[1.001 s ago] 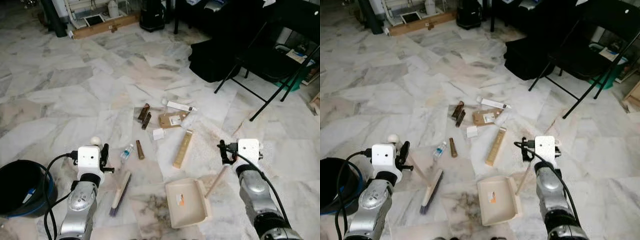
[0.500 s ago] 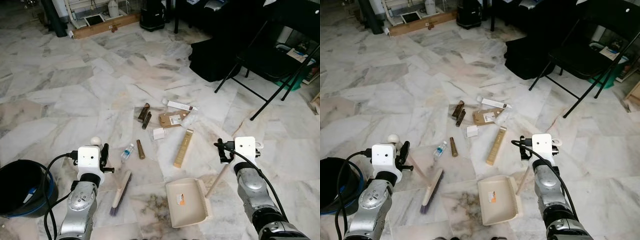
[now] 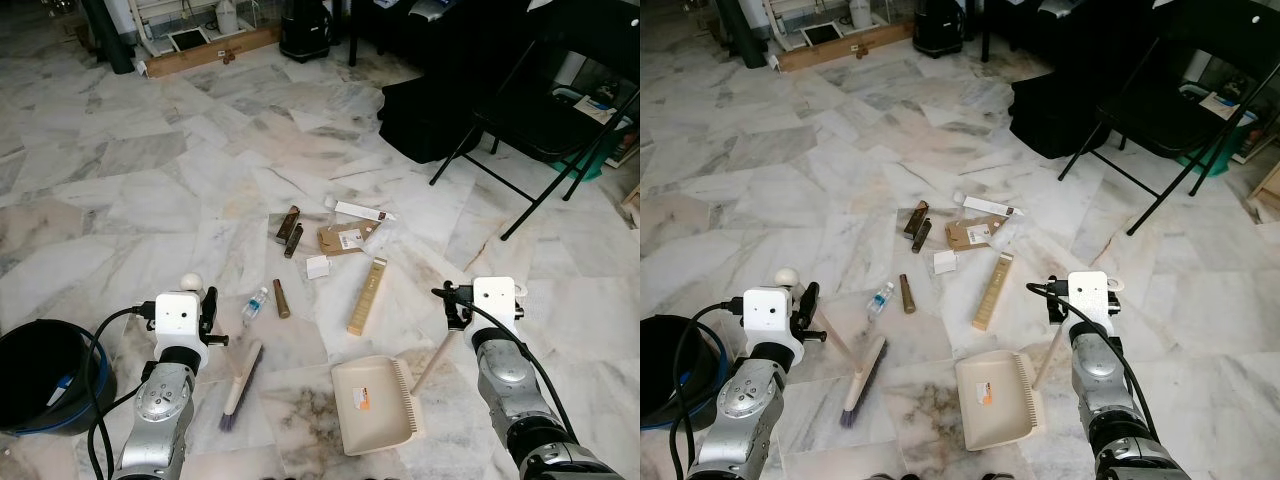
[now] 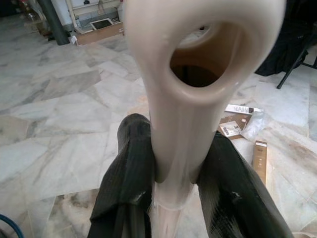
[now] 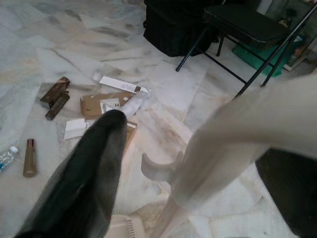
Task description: Sweep floor
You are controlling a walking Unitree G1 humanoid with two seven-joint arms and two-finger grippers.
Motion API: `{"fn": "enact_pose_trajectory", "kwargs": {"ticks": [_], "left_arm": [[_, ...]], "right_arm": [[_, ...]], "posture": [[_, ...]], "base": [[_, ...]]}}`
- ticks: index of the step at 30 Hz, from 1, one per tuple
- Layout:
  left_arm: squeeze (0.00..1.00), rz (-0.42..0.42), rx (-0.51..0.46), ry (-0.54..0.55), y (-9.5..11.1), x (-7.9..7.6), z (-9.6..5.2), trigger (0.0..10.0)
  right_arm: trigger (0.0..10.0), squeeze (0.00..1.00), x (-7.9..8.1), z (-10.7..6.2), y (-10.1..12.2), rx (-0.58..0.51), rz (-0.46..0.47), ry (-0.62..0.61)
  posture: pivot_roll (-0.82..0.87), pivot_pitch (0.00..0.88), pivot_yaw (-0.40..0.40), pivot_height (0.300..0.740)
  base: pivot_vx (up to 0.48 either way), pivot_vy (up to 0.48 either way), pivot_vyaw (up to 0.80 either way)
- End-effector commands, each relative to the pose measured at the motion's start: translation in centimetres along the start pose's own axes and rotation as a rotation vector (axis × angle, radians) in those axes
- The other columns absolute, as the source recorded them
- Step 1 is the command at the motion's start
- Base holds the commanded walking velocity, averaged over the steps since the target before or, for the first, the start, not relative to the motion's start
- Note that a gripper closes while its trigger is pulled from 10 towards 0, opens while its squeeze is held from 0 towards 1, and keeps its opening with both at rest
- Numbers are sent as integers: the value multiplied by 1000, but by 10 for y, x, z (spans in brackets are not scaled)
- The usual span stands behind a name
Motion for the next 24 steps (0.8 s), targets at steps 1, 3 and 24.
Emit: {"fn": "enact_pose_trajectory", "kwargs": {"ticks": [1, 3, 24], "left_arm": [[0, 25, -9, 7, 1, 4, -1, 10000], [0, 25, -10, 7, 1, 4, 0, 10000], [0, 23, -4, -3, 0, 2, 0, 10000]], "right_arm": [[0, 0, 2, 0, -1, 3, 8, 4], [0, 0, 4, 0, -1, 3, 10, 12], [0, 0, 10, -3, -7, 23, -31, 17]], "posture": [[23, 125, 36, 740], [22, 124, 36, 740], [23, 116, 36, 740]], "base": [[0, 0, 0], [0, 0, 0], [0, 0, 0]]}}
Point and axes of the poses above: a point about 5 cm out from each wrist's last joint towards the gripper, its own z axis pointing out of the wrist towards the gripper, its own y axis along the axis of the wrist's last joint, x = y × z, the point moved 6 cm from there along z, pointing out of the wrist towards the gripper, and after that the axes turned 4 degrees about -z, right-handed, at the moved point
